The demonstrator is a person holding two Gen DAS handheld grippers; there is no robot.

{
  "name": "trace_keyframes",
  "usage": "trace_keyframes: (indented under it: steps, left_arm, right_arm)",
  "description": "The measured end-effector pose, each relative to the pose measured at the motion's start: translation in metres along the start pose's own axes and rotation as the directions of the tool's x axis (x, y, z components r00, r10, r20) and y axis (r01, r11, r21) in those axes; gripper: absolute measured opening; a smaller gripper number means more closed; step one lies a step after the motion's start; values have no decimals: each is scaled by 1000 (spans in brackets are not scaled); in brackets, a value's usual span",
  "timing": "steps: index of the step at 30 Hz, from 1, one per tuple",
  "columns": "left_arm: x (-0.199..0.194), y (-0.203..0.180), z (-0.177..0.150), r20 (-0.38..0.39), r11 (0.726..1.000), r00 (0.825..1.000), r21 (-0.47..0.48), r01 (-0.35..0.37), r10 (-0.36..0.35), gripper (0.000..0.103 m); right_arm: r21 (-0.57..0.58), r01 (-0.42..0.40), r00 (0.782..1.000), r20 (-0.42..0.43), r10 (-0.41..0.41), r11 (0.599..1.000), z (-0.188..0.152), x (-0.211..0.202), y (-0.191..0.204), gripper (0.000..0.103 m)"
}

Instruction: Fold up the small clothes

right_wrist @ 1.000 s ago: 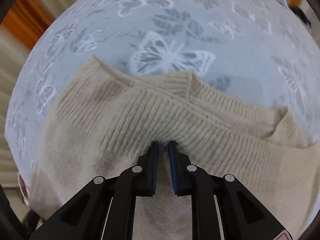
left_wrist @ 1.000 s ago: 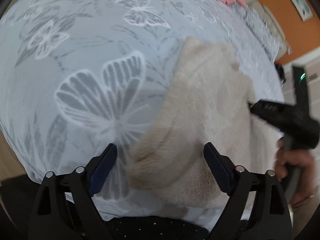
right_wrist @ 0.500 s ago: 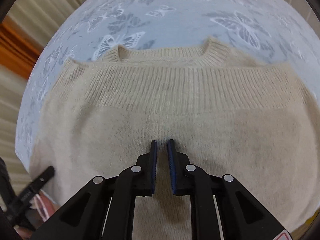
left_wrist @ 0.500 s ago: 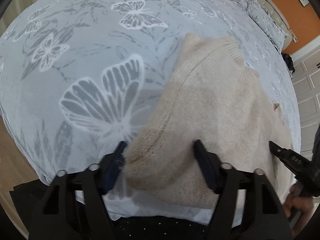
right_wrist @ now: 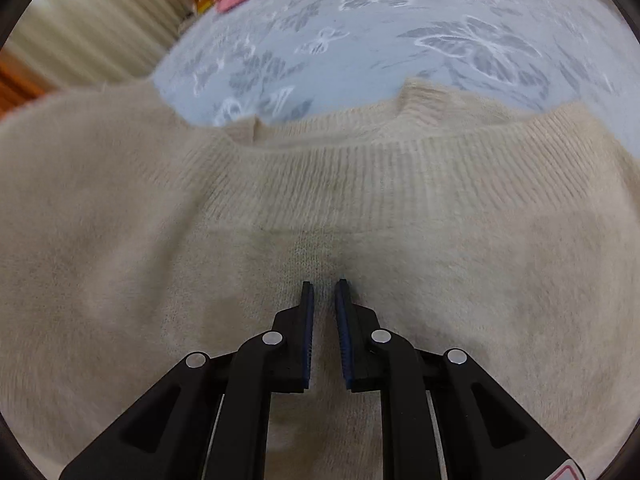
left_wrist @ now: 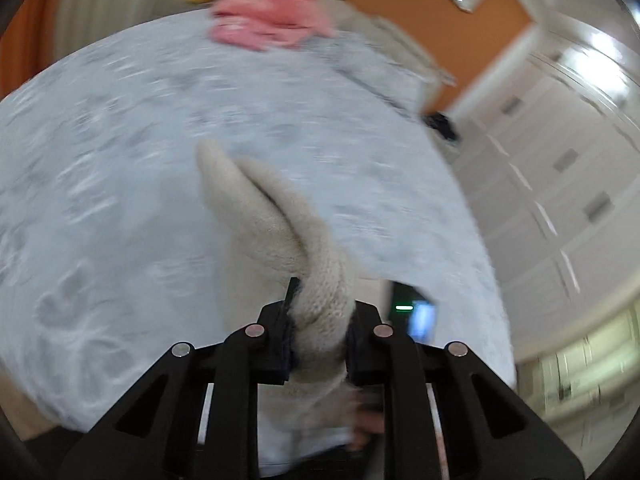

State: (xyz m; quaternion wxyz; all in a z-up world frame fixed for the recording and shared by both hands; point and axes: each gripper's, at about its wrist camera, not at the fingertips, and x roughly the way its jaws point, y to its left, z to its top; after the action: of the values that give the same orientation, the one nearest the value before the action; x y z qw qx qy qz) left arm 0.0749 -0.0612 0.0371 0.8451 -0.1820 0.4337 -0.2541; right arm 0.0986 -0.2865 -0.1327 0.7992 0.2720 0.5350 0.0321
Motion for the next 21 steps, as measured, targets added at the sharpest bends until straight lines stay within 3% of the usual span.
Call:
trace_keyframes:
  steps: [3, 5, 9, 11, 13, 16, 17, 18, 19, 21]
  left_arm:
    - [21, -43, -9, -36, 997, 999, 72, 36, -34, 17]
    - [46, -72, -23, -86, 992, 995, 114, 59, -50, 17]
    - [94, -112, -61, -193, 980, 978, 166, 105, -72, 13]
    - [117, -126, -86, -246, 975, 967, 191, 112, -63, 12]
    - [147, -137, -118, -298, 965, 954, 254, 71, 8, 13]
    - [167, -128, -145, -356, 967, 930, 256, 3, 91, 26]
    - [162, -122, -151, -358, 975, 930, 223, 2, 80, 30]
    - [155, -117, -153, -346, 982, 937, 188, 17, 50, 41]
    - [140, -112, -154, -323, 987, 946, 159, 39, 15, 52]
    - [114, -101, -151, -285, 987, 958, 145, 70, -26, 61]
  right_arm:
    - [45, -21, 996, 88, 17, 999, -8, -43, -28, 14]
    - [70, -5, 988, 154, -6, 998, -21, -80, -56, 16]
    - [145, 41, 977, 203, -70, 989, -56, -128, -111, 20]
    - [180, 67, 974, 200, -103, 981, -72, -142, -134, 20]
    - [211, 79, 975, 187, -120, 974, -85, -153, -153, 20]
    - [242, 34, 979, 188, -82, 970, -92, -165, -165, 23]
    - [245, 8, 979, 196, -58, 969, -91, -168, -163, 35]
    - [246, -26, 977, 210, -27, 969, -86, -172, -162, 54]
    - [243, -51, 975, 224, -4, 969, -82, -175, -160, 60]
    - [223, -112, 972, 229, 60, 968, -68, -171, -147, 66]
